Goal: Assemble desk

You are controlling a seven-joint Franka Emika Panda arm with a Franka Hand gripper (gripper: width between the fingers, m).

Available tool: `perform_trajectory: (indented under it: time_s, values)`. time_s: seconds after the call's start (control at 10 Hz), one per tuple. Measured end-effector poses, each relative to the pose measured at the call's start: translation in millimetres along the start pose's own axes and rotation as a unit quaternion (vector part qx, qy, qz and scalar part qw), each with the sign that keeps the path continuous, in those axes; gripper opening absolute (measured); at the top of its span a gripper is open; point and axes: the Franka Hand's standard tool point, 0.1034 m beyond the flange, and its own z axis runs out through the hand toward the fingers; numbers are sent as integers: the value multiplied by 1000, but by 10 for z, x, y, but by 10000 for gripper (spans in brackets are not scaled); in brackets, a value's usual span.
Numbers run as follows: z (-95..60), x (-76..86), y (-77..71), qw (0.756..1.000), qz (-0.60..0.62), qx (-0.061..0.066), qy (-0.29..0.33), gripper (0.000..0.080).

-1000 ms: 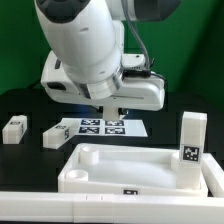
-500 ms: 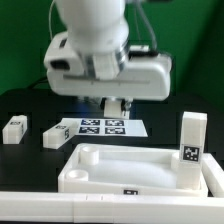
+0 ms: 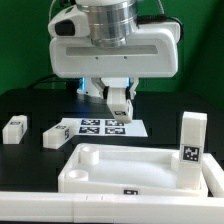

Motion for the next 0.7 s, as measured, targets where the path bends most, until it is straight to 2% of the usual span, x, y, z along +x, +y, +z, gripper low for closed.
perform_trajectory:
  time_s: [0.1,0.3,0.4,0.5,0.7]
  values:
    - [-30,45,-13,999,-4,-1,40,290]
    - [-290,215,-83,993,-23,-3,113,290]
    - [-382,251,-100,992,-23,-1,123,290]
    - [-471,344,-137,987,-23,3,160,290]
    - [-413,349,-134,972,-26,2,232,290]
